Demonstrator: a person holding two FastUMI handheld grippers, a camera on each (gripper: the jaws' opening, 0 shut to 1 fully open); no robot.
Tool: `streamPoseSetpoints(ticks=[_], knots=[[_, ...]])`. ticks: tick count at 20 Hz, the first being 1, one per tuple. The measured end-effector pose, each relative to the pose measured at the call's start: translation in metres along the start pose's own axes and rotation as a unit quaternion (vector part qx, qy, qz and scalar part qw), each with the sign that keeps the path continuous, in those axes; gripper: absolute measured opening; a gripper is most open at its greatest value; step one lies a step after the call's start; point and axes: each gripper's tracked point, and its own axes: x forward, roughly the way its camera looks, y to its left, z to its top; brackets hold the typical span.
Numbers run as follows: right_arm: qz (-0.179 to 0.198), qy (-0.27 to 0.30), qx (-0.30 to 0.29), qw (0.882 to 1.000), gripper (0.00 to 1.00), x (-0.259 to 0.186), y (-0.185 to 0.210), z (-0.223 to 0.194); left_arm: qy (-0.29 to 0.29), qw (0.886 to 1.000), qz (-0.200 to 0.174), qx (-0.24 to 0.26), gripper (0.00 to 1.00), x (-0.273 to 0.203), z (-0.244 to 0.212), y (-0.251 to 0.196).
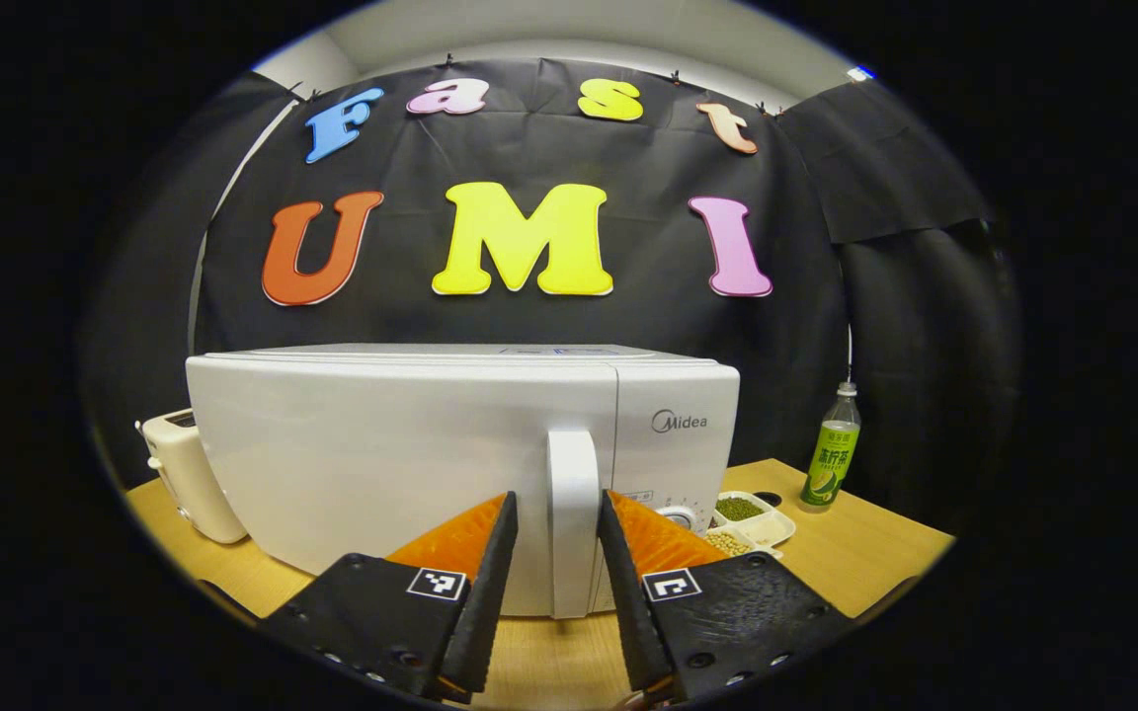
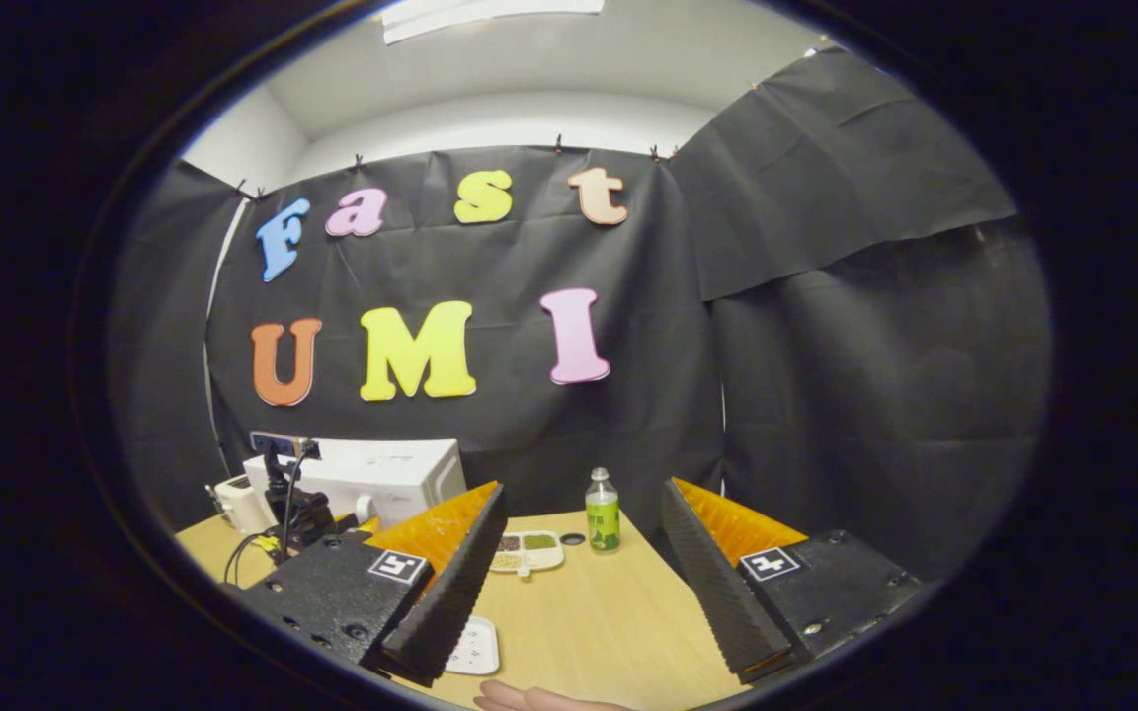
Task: Open the microwave oven with the left hand, put the food in, and close the microwave oven.
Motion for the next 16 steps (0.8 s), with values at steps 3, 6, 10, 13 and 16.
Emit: streamPoseSetpoints(ticks=[3,6,10,13,16], knots=[[0.002,-0.012,-0.003,1.0,1.0,-0.005,-0.002,0.004,0.006,1.0,0.004,0.008,0.45,0.006,-0.006,0.001],[0.004,-0.018,-0.007,1.0,1.0,-0.007,-0.004,0.004,0.052,0.998,0.001,-0.018,0.43,0.007,-0.029,0.002],[0.003,-0.017,-0.012,1.0,0.9,-0.006,-0.007,0.001,0.046,0.999,-0.007,-0.002,0.25,0.008,-0.028,-0.001],[0.002,-0.014,-0.008,1.0,1.0,-0.004,-0.009,-0.002,0.048,0.999,-0.011,0.001,0.18,0.008,-0.027,-0.001],[0.002,-0.011,-0.003,1.0,0.9,-0.001,-0.009,-0.005,0.056,0.998,-0.009,-0.011,0.06,0.005,-0.03,0.0]])
